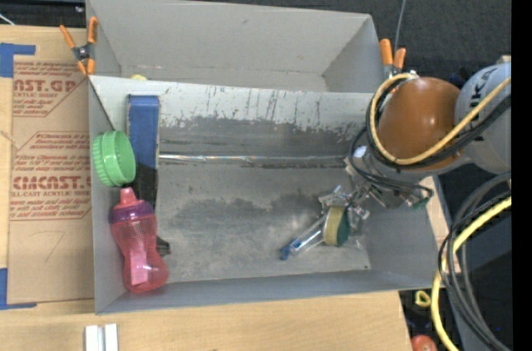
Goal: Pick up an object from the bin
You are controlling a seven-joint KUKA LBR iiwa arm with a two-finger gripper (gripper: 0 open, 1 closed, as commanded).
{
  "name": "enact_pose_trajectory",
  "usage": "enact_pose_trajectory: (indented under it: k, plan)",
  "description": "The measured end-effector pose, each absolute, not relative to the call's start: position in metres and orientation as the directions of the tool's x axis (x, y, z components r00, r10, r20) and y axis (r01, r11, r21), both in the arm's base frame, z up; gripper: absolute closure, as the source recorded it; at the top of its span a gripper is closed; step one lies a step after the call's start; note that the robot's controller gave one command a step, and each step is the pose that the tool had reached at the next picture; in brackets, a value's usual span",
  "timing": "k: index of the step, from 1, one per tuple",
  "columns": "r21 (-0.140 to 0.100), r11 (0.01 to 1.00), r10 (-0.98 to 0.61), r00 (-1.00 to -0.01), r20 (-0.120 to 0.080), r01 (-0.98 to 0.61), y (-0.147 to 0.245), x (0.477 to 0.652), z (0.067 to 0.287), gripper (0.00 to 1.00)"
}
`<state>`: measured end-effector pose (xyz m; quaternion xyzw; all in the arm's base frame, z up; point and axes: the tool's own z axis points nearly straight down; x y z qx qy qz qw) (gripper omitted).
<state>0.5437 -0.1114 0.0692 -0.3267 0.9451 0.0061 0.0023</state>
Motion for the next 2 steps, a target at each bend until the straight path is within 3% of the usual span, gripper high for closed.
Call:
enact_pose_trajectory:
  k: [1, 2]
  plan:
    - [0.012, 0.791, -0.612, -0.791, -0.004, -0.612, -0.1188, 0.5358, 0.0814, 1.0]
    - [0.013, 0.804, -0.594, -0.804, -0.009, -0.594, -0.1193, 0.5444, 0.0725, 1.0]
